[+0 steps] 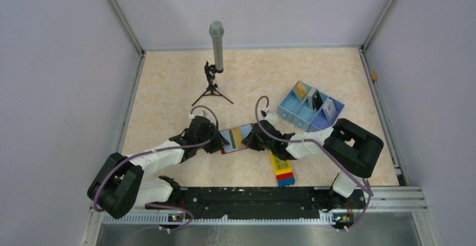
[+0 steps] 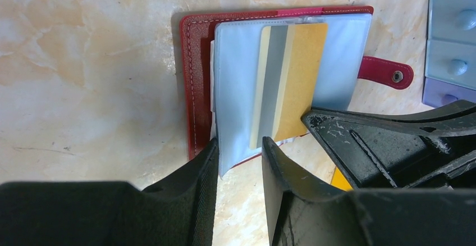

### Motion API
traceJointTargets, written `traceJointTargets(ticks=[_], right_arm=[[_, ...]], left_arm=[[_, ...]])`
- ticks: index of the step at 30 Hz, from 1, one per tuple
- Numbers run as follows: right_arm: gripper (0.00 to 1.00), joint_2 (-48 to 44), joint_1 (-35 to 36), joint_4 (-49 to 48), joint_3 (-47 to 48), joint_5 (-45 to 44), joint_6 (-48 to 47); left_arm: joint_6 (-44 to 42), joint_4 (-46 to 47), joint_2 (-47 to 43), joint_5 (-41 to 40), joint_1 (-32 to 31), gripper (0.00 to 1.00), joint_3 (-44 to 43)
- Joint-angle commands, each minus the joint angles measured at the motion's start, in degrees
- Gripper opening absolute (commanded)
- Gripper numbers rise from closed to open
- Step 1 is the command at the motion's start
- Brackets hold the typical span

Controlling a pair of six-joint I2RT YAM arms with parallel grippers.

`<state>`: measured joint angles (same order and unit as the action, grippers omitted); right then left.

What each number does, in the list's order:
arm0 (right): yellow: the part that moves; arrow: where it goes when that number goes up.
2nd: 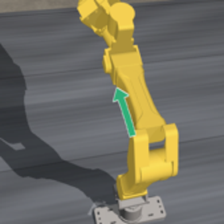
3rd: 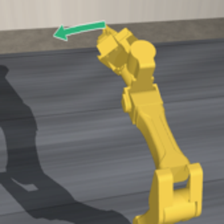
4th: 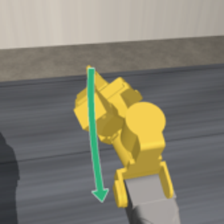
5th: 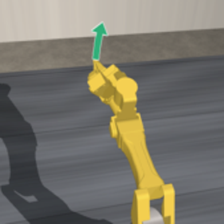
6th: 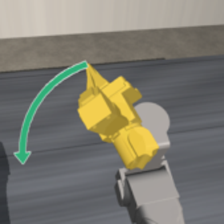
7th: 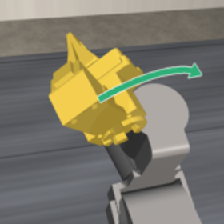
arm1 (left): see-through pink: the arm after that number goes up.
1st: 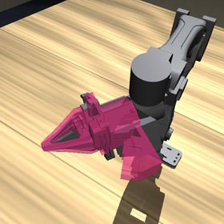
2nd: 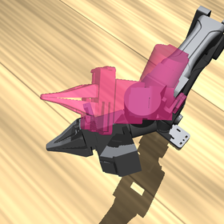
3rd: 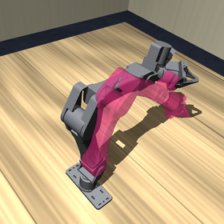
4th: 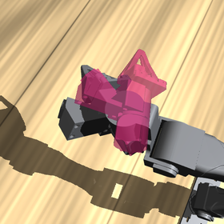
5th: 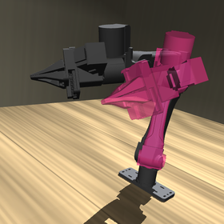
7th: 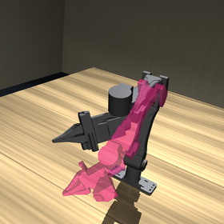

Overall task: Put the credit cards into the card holder
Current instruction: Insert the credit card into the card holder.

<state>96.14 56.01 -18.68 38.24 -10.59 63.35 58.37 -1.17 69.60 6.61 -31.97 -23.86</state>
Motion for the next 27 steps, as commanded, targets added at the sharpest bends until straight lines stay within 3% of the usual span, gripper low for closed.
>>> traceJointTargets(ticks=[1, 14, 19, 27], right_arm=[[0.00, 2.0, 1.1, 1.3, 0.2, -1.9, 0.3], [0.00, 6.1, 1.7, -1.5, 3.4, 5.0, -5.0], [0.00, 3.3, 1.9, 2.4, 4.6, 2.2, -8.1], [0.28, -3.7, 1.9, 15.2, 10.2, -3.4, -17.7]], left_arm=[[-0.1, 3.5, 0.8, 0.8, -0.2, 0.35, 0.3], [-0.8, 3.0, 1.4, -0.1, -0.1, 0.35, -0.1], [-2.1, -1.5, -0.1, -2.3, -0.2, 0.35, -1.3], [-6.5, -10.1, -5.4, -8.4, -0.1, 0.44, -5.2]])
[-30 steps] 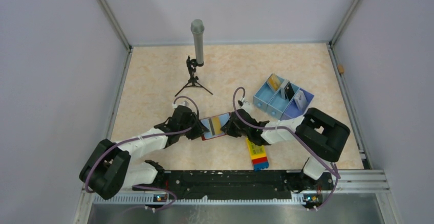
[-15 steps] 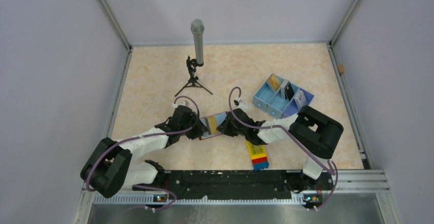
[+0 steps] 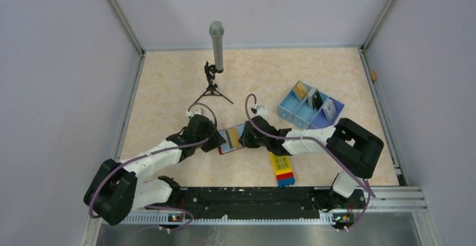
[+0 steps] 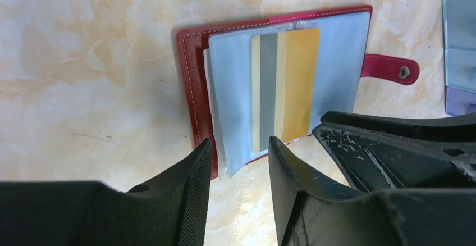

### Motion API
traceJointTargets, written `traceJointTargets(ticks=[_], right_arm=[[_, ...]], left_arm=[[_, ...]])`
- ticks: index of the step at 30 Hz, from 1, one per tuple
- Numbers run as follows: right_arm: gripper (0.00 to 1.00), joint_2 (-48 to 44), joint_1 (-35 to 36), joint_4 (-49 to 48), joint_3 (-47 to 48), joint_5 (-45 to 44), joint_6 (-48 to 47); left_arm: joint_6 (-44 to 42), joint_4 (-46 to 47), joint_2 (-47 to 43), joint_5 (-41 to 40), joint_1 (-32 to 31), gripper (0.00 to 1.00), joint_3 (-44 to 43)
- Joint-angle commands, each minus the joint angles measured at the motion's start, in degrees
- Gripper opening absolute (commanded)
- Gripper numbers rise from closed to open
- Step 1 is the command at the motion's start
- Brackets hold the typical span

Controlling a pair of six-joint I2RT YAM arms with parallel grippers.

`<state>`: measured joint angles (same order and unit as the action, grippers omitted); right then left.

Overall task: Put the credit cards into the card holder
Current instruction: Insert the credit card into the card holder.

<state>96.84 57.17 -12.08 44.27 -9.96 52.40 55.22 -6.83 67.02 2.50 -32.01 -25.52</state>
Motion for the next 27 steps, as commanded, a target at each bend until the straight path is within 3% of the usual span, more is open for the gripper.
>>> traceJointTargets(ticks=[1, 4, 7, 11, 21, 27], right_arm=[[0.32, -4.9, 0.7, 9.9, 5.3, -4.7, -7.9], [0.42, -5.1, 0.4, 11.0, 6.9, -4.5, -11.0], [0.45, -3.2, -1.4, 9.9, 8.1, -0.3, -12.9], [0.45, 1.9, -3.2, 10.7, 11.5, 5.5, -14.6], [0.47, 7.8, -3.4, 11.9, 16.0, 8.1, -16.2], [0.40, 9.2, -3.3, 11.2, 16.8, 9.8, -16.4]], left_arm=[[-3.7, -5.0, -3.1, -4.5, -0.1, 0.45, -4.0], [-4.0, -6.0, -3.1, -5.8, -0.1, 0.48, -4.4], [-4.2, -5.8, -2.0, -6.3, 0.2, 0.51, -4.5], [-3.7, -4.8, 0.3, -6.3, 0.4, 0.51, -4.6], [-2.7, -0.8, 3.2, -5.6, 0.9, 0.47, -3.3], [-3.0, 0.3, 5.0, -5.8, 1.1, 0.41, -3.3]])
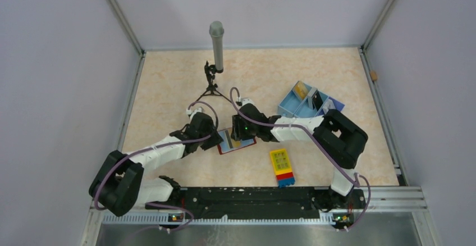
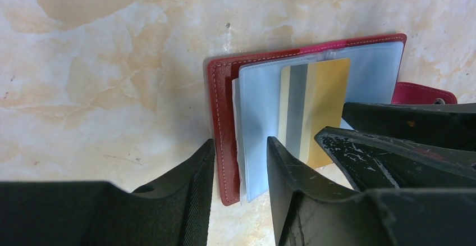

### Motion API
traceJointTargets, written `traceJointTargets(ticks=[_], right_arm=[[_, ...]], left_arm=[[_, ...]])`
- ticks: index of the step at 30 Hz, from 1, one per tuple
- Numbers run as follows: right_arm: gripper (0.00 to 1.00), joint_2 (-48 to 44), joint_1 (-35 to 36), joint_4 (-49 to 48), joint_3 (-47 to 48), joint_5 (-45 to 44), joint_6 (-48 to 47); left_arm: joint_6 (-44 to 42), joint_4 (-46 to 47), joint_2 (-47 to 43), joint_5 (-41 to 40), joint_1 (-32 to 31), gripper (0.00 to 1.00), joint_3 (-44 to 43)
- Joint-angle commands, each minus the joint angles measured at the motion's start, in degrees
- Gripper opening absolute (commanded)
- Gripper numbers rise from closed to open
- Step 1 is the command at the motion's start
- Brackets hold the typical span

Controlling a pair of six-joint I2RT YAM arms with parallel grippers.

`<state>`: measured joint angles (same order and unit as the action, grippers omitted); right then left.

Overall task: Put the credit cards into the card holder
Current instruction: Insert the credit card into the card holder.

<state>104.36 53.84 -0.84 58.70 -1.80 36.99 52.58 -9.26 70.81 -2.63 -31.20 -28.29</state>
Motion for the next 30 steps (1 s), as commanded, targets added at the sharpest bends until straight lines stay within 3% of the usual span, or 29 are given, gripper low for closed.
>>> traceJointTargets(ticks=[1, 9, 20, 25, 30], right_arm=[[0.38, 1.9, 0.0, -0.1, 2.5, 3.2, -0.9], [0.29, 2.7, 1.5, -0.9, 4.0, 5.2, 0.3], [0.29, 3.6, 3.0, -1.9, 5.0, 4.9, 3.8], [0.40, -0.6, 3.1, 1.4, 4.8, -0.4, 2.1], [0.56, -8.9, 2.6, 9.7, 4.9, -8.1, -2.8]], left_arm=[[-0.4, 2.9, 1.5, -0.6, 0.3, 0.40, -0.5], [0.0, 4.7, 2.9, 0.6, 0.3, 0.39, 0.0], [0.6, 5.9, 2.8, 2.2, 0.3, 0.38, 0.6], [0.1, 3.2, 0.8, -0.7, 0.3, 0.40, 0.4], [-1.2, -0.4, -3.7, -3.5, 0.5, 0.61, -0.2]])
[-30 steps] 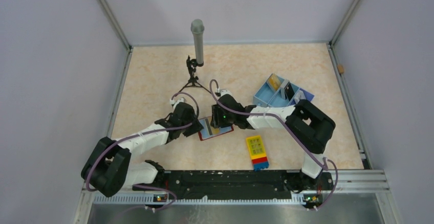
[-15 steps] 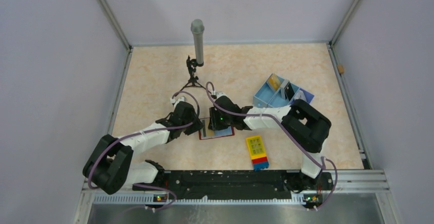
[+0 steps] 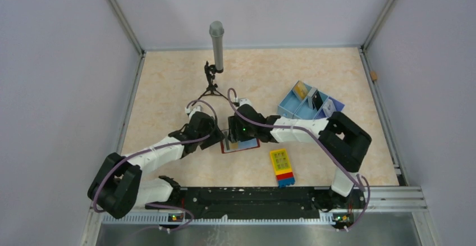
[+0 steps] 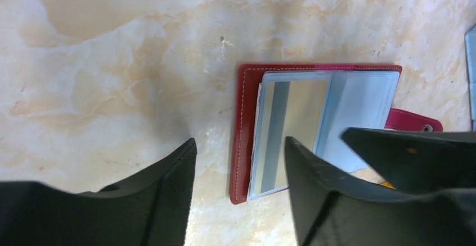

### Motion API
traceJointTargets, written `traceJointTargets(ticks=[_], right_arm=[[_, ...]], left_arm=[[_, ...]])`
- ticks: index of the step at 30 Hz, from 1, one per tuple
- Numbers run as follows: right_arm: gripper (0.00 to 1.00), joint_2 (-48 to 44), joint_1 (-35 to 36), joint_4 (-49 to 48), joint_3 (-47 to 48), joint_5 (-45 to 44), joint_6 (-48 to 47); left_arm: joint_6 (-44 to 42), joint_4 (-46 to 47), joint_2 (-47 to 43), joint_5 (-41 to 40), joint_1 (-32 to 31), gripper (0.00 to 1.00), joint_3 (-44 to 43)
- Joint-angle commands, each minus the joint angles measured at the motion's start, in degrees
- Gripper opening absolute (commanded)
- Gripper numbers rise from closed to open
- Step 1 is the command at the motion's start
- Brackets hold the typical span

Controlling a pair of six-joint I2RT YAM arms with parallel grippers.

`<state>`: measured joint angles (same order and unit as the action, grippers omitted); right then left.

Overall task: Put the credit cards into the card holder
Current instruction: Insert the credit card into the card holder.

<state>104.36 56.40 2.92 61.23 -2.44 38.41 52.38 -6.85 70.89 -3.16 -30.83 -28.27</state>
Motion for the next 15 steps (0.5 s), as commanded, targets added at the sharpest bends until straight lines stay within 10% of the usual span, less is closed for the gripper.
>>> traceJointTargets(ticks=[1, 8, 15], right_arm=[[0.59, -10.8, -0.4, 7.3, 2.0, -8.5, -5.1], [0.74, -22.2, -8.1, 16.8, 0.6, -11.5, -12.9], [0.79, -21.2, -20.2, 20.4, 3.4, -15.3, -22.0]], left_arm=[[-1.2, -3.6, -4.6, -3.4, 0.1, 0.67, -0.5], [-4.3, -9.7, -9.3, -4.1, 2.6, 0.96, -3.0], [-15.1, -19.6, -12.9, 5.4, 10.9, 0.99, -12.5]])
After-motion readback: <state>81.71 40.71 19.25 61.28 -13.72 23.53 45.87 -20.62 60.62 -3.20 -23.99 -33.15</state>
